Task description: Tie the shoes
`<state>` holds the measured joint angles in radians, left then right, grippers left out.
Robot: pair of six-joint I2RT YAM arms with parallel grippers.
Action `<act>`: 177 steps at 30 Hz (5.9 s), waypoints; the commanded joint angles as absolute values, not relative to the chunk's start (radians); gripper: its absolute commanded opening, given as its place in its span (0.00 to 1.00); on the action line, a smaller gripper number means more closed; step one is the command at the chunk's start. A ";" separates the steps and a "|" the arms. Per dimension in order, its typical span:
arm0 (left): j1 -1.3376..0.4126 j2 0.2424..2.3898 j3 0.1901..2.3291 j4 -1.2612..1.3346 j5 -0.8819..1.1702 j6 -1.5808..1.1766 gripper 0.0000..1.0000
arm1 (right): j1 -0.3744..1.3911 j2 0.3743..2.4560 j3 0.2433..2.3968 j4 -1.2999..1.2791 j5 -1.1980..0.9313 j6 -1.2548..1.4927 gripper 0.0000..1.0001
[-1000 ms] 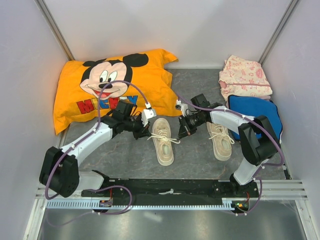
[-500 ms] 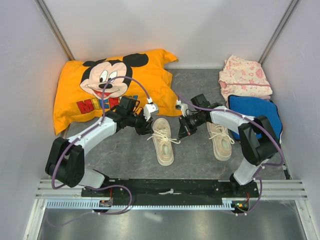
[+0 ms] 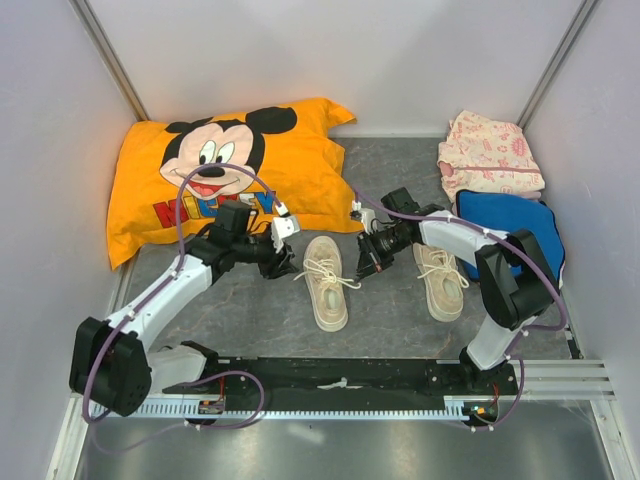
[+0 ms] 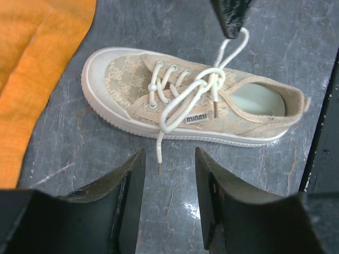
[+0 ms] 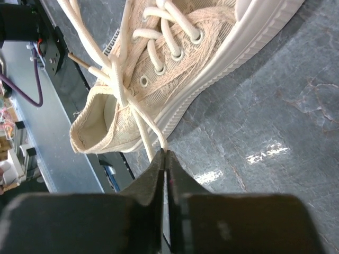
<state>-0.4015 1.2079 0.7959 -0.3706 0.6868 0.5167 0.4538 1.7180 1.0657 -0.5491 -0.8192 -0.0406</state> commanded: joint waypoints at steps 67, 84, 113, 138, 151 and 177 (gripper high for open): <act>-0.649 1.347 0.827 -0.440 0.670 1.196 0.06 | 0.427 1.832 1.357 -1.034 -0.853 -0.613 0.46; -0.649 1.361 0.821 -0.414 0.692 1.209 0.06 | 0.501 1.948 1.522 -0.916 -0.979 -0.669 0.36; -0.647 1.368 0.822 -0.405 0.690 1.183 0.06 | 0.566 1.962 1.428 -0.836 -0.923 -0.693 0.31; -0.647 1.367 0.827 -0.405 0.696 1.170 0.06 | 0.523 1.953 1.433 -0.796 -0.891 -0.709 0.49; -0.647 1.378 0.836 -0.403 0.696 1.166 0.06 | 0.578 1.882 1.368 -0.733 -0.834 -0.738 0.54; -0.612 1.253 0.767 -0.471 0.635 1.141 0.03 | 0.595 1.842 1.356 -0.753 -0.792 -0.741 0.00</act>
